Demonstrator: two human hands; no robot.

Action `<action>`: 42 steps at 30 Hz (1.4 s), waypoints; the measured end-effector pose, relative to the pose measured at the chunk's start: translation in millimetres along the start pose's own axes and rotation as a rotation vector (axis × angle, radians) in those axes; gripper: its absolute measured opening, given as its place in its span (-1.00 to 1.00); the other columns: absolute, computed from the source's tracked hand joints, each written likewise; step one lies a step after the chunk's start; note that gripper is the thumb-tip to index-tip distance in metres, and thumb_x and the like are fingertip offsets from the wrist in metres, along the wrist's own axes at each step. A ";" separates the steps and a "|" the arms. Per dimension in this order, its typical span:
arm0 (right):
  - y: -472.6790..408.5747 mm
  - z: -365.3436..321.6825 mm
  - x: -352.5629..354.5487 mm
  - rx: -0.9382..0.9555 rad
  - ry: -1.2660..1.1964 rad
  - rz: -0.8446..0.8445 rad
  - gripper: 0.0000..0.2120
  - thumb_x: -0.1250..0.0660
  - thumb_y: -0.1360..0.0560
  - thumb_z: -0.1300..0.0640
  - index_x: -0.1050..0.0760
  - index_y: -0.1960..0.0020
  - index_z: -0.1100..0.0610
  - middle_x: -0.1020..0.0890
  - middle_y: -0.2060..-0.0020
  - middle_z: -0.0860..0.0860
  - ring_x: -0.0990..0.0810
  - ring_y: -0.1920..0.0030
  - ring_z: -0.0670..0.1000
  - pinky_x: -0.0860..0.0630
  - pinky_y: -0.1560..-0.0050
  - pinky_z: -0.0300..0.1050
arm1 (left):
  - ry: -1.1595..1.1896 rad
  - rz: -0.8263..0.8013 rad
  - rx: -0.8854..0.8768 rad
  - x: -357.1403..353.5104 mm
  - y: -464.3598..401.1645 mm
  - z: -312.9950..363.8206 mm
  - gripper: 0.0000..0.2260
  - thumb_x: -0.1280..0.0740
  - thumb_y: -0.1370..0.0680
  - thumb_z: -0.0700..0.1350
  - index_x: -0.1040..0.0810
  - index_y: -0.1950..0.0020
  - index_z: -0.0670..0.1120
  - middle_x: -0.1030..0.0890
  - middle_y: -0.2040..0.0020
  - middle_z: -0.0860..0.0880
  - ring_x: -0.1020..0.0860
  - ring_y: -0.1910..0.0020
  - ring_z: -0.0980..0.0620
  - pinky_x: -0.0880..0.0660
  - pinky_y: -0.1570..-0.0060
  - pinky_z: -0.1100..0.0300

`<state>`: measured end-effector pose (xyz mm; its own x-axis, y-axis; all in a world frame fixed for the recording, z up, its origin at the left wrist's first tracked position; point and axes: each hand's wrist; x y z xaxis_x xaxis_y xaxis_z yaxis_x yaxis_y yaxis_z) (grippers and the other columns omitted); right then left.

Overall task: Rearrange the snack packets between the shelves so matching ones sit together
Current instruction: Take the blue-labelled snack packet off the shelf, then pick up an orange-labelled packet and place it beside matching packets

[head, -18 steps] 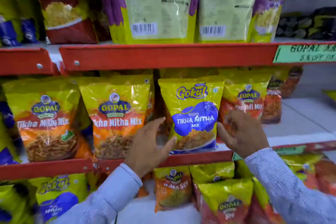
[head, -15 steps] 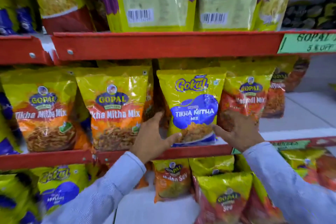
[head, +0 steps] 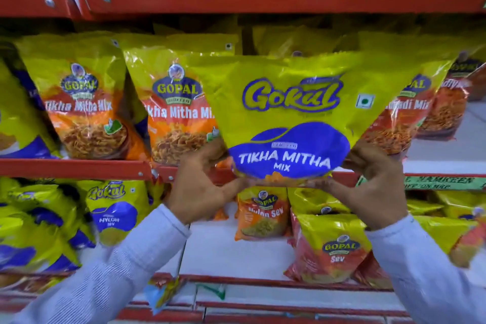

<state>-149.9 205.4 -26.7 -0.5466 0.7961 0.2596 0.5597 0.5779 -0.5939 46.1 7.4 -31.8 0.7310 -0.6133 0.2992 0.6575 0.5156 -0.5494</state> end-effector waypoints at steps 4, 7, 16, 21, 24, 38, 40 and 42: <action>47.4 -7.1 -41.8 -0.029 0.035 -0.037 -0.49 -0.67 -0.12 0.02 -0.62 -0.03 -0.10 -0.72 0.12 -0.39 -0.69 0.10 -0.31 -0.60 0.08 -0.40 | -0.131 0.026 0.017 34.9 53.9 -15.6 -0.60 -0.64 -0.27 -0.07 -0.68 -0.08 0.07 -0.72 -0.05 0.33 -0.69 -0.01 0.29 -0.59 0.04 0.35; 79.4 12.8 -84.3 -0.111 0.009 -0.150 -0.54 -0.66 -0.16 -0.02 -0.63 -0.02 -0.05 -0.67 0.13 -0.49 -0.67 0.10 -0.38 -0.52 0.11 -0.52 | -0.252 -0.011 0.121 49.8 95.5 -44.6 -0.57 -0.64 -0.18 -0.06 -0.64 0.00 0.05 -0.61 -0.03 0.55 -0.60 0.00 0.51 -0.50 0.05 0.56; 135.8 130.3 -209.0 -0.636 -0.054 -0.441 -0.44 -0.57 -0.26 0.46 -0.54 0.01 -0.12 -0.71 0.12 -0.26 -0.65 0.11 -0.31 -0.60 -0.03 -0.27 | -0.121 -0.109 0.601 65.2 171.6 -191.3 -0.48 -0.55 -0.23 0.00 -0.57 -0.18 0.11 -0.66 -0.04 0.49 -0.65 -0.01 0.41 -0.64 -0.10 0.19; 126.3 165.8 -246.2 -0.676 0.071 -0.470 -0.53 -0.47 -0.32 0.49 -0.55 -0.08 0.05 -0.72 0.09 -0.19 -0.66 0.05 -0.16 -0.58 0.00 -0.16 | -0.135 -0.142 0.703 64.7 158.6 -235.6 -0.53 -0.51 -0.29 -0.07 -0.62 -0.20 -0.01 -0.74 -0.10 0.08 -0.68 -0.10 0.14 -0.62 -0.17 -0.10; 116.2 146.8 -253.1 -0.687 0.203 -0.489 -0.59 -0.49 -0.37 0.36 -0.53 -0.20 0.22 -0.71 -0.04 0.13 -0.68 -0.05 0.13 -0.59 -0.09 0.04 | -0.240 -0.144 0.703 68.3 149.2 -226.5 -0.36 -0.42 -0.28 0.13 -0.57 -0.31 -0.11 -0.73 -0.16 -0.14 -0.68 -0.17 -0.14 -0.60 -0.07 0.00; 11.2 -71.2 -275.2 0.389 0.812 -0.267 -0.54 -0.30 -0.46 0.11 -0.49 -0.35 0.17 -0.62 -0.29 0.08 -0.60 -0.20 0.15 -0.60 -0.20 0.05 | -1.121 0.229 -0.041 189.7 75.1 -70.4 -0.33 -0.29 -0.52 0.19 -0.28 -0.58 -0.04 -0.29 -0.62 -0.11 -0.21 -0.62 -0.20 -0.25 -0.50 -0.27; -6.7 -85.5 -292.3 0.400 0.796 -0.288 -0.52 -0.34 -0.46 0.13 -0.47 -0.37 0.20 -0.60 -0.32 0.11 -0.61 -0.23 0.16 -0.59 -0.25 0.06 | -1.139 0.280 -0.059 207.6 60.5 -61.9 -0.32 -0.31 -0.51 0.19 -0.30 -0.56 -0.06 -0.31 -0.61 -0.12 -0.23 -0.60 -0.21 -0.26 -0.49 -0.27; -22.1 -96.8 -309.8 0.357 0.777 -0.296 -0.46 -0.43 -0.41 0.12 -0.47 -0.37 0.21 -0.60 -0.32 0.12 -0.63 -0.23 0.16 -0.59 -0.26 0.05 | -1.123 0.322 -0.035 224.3 48.8 -60.1 -0.32 -0.29 -0.49 0.19 -0.31 -0.55 -0.09 -0.33 -0.60 -0.14 -0.27 -0.58 -0.21 -0.29 -0.48 -0.26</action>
<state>67.3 -36.6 -20.2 0.0099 0.5953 0.8034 0.1656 0.7914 -0.5884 231.2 -140.9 -38.4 0.6249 0.4257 0.6544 0.4198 0.5235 -0.7414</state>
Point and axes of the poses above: each hand's wrist, its own y-axis away from the middle knuckle, its own x-axis out of the back of the hand, z = x × y
